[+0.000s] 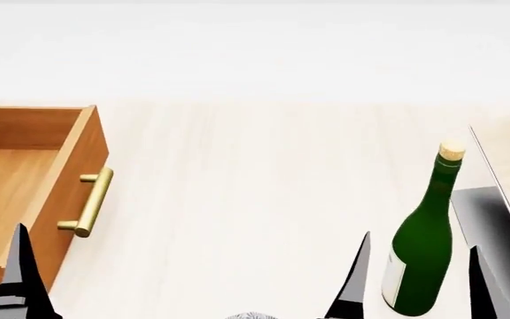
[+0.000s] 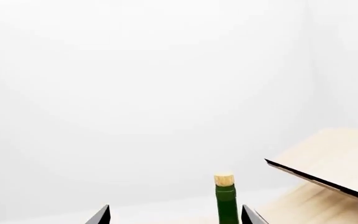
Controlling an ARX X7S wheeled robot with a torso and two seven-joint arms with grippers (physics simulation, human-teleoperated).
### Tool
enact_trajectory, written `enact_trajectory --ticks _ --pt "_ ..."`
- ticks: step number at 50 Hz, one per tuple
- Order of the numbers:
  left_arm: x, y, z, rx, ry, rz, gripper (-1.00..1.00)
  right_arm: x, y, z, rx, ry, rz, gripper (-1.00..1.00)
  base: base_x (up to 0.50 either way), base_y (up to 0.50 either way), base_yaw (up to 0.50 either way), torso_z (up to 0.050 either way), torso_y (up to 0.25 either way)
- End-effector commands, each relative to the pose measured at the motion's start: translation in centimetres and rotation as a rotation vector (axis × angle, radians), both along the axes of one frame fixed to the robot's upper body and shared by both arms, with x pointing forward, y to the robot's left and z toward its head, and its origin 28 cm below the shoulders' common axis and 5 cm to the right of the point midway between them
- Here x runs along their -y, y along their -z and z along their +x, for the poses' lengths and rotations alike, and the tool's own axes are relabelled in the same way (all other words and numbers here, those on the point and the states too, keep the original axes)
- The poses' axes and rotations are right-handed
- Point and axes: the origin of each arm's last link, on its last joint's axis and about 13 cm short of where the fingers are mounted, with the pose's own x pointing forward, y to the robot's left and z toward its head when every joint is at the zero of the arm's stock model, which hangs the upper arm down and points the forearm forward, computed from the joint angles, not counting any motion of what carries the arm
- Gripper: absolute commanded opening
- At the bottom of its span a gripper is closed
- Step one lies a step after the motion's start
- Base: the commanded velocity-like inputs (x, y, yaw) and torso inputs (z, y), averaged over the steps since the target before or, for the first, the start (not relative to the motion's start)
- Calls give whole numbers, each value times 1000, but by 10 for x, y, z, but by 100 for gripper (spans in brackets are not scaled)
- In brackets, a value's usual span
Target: Put the bowl on top of the cabinet.
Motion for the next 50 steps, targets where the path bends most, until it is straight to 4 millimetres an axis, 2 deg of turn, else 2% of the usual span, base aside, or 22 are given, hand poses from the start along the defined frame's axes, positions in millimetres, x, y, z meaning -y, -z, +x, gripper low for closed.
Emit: enact_trajectory --ticks 1,11,50 --pt "0 -1 -1 6 -1 -8 100 1 -3 -3 13 -5 2 100 500 0 0 0 0" --pt "-2 1 -1 4 5 -13 100 -1 4 -1 5 -2 -19 100 393 0 0 3 0" --pt "-2 1 0 -16 14 -9 100 4 1 0 21 23 -55 100 0 0 0 50 1"
